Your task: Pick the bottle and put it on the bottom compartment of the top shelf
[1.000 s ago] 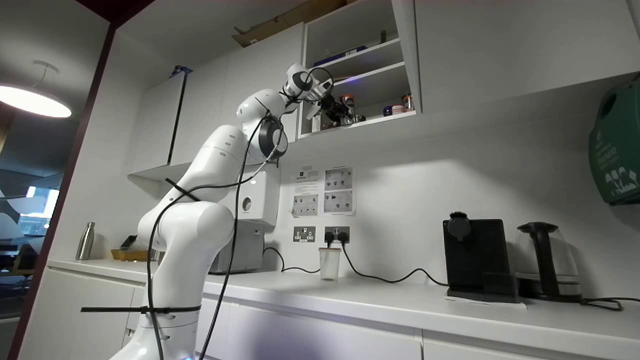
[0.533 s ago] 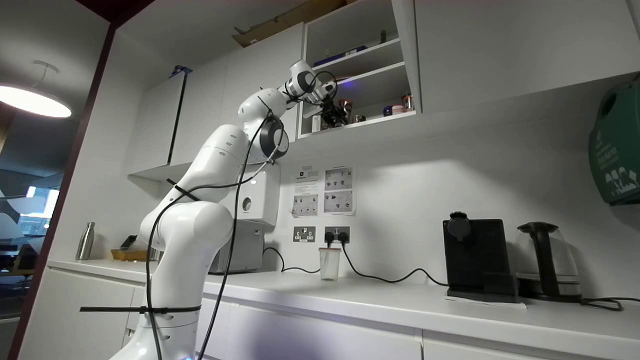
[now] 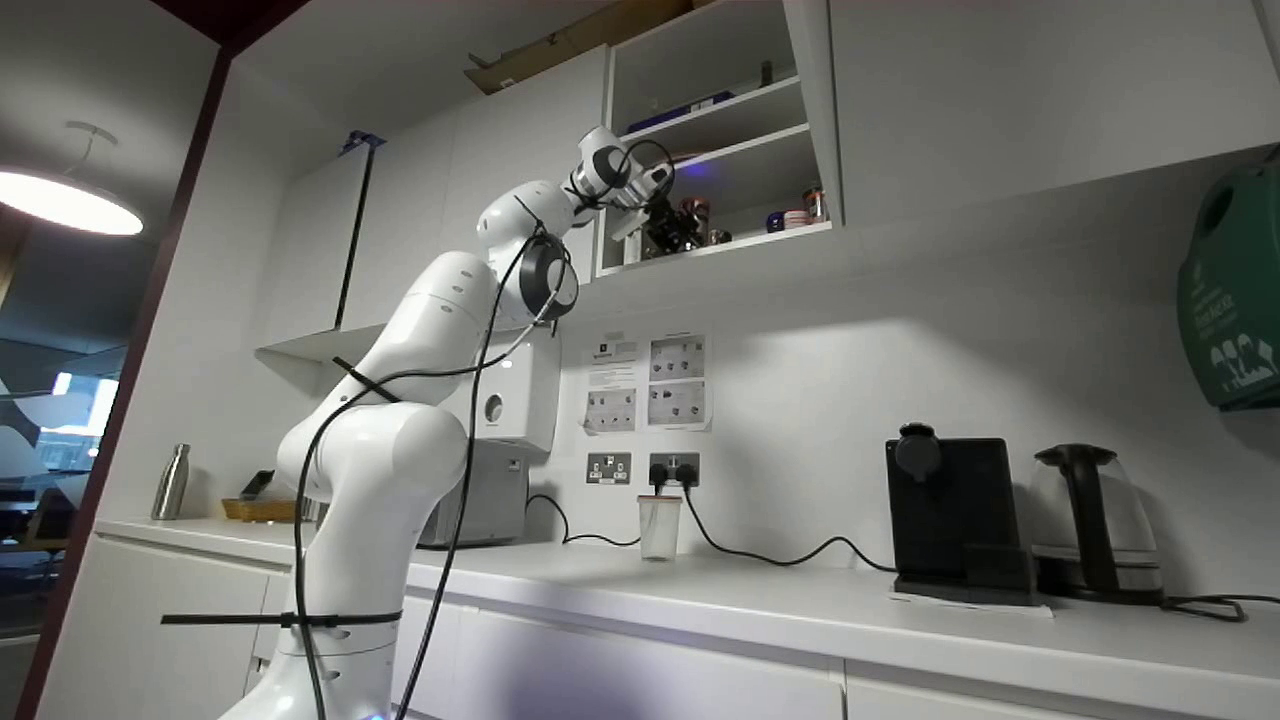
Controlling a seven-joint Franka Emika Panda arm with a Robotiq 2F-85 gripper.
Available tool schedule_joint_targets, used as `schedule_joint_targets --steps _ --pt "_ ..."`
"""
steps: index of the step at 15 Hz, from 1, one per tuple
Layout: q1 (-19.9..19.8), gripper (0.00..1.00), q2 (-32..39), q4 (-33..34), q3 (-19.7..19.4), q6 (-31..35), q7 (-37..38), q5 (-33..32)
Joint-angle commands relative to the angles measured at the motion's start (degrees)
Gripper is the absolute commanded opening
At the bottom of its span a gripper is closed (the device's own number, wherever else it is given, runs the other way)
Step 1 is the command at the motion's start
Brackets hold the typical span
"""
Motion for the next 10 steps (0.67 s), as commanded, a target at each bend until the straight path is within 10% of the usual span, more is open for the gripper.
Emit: schedule_joint_targets --steps 1,2,5,6,7,10 --pt "4.48 0.58 5.82 8.07 -7.48 1.58 1.29 -7.46" --pt "4.52 0.58 1.1 -0.82 -6.53 5.66 3.83 -11.82" --pt "6.58 0.58 1.18 -1.24 -8.56 5.66 4.94 -15.98" --pt "6.57 0.58 6.64 8.44 -9.97 1.65 1.85 -13.75" --pt "7.3 0.58 0.83 -1.67 -8.76 4.49 4.37 -15.79" --pt "6.81 0.58 0.17 -2.89 -6.96 2.34 3.26 -11.82"
